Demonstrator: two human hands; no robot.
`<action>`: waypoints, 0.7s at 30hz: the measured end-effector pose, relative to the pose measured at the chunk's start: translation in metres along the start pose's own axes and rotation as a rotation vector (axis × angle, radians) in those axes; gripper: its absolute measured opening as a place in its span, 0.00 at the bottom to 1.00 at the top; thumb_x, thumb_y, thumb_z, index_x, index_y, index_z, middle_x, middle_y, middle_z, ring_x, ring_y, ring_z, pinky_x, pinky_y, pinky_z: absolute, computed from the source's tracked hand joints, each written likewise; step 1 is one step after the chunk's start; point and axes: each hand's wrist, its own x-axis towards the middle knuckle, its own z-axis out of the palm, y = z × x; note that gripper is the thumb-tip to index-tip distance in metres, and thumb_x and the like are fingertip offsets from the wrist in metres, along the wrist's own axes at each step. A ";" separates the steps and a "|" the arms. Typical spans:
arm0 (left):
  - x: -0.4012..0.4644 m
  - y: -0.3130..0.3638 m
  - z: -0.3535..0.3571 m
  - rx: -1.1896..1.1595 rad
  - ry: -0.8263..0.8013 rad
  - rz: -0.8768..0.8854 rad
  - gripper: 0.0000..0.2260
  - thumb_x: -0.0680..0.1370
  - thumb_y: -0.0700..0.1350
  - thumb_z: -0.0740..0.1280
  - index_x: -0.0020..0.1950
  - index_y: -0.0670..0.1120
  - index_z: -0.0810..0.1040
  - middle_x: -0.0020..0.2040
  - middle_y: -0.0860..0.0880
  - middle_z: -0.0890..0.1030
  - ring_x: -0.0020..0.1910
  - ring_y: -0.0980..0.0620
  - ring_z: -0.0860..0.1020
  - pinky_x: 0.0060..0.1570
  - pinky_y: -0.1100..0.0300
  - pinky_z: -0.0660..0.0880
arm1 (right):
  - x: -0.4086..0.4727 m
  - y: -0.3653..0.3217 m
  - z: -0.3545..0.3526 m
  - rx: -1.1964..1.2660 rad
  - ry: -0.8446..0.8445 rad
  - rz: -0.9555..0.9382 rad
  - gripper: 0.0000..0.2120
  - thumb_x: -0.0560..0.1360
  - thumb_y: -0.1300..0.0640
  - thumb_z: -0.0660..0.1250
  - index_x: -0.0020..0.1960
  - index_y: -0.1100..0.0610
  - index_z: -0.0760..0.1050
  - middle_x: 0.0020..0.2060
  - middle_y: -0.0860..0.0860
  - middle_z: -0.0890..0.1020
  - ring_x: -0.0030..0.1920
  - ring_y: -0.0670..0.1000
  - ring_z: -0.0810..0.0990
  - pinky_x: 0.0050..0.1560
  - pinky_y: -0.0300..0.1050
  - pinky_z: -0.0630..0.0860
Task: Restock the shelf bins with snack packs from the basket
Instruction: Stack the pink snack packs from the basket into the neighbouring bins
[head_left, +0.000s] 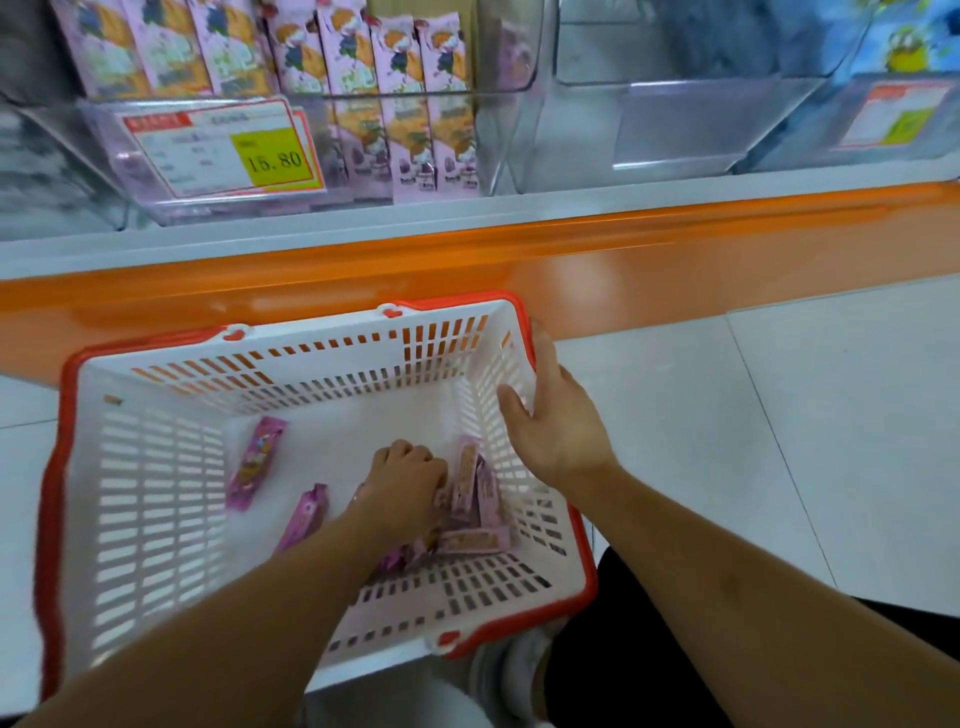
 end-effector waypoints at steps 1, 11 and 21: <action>-0.002 0.001 -0.001 0.000 0.005 -0.001 0.10 0.79 0.55 0.66 0.57 0.53 0.76 0.56 0.51 0.78 0.61 0.45 0.71 0.66 0.49 0.66 | 0.000 0.000 0.000 -0.007 -0.001 0.006 0.37 0.84 0.42 0.61 0.83 0.37 0.41 0.69 0.51 0.79 0.64 0.57 0.82 0.62 0.61 0.81; -0.033 0.005 -0.037 -0.499 0.144 -0.070 0.13 0.73 0.46 0.78 0.53 0.56 0.78 0.51 0.58 0.80 0.46 0.58 0.79 0.48 0.62 0.79 | -0.005 -0.008 -0.004 -0.043 -0.008 0.039 0.38 0.83 0.45 0.64 0.81 0.36 0.41 0.64 0.49 0.80 0.60 0.55 0.82 0.57 0.58 0.83; -0.107 -0.015 -0.177 -0.878 0.325 -0.047 0.19 0.71 0.31 0.78 0.56 0.47 0.80 0.55 0.45 0.81 0.42 0.49 0.84 0.43 0.57 0.82 | -0.009 -0.039 -0.037 -0.276 -0.179 0.094 0.41 0.76 0.44 0.69 0.81 0.46 0.49 0.72 0.55 0.67 0.72 0.63 0.70 0.71 0.64 0.72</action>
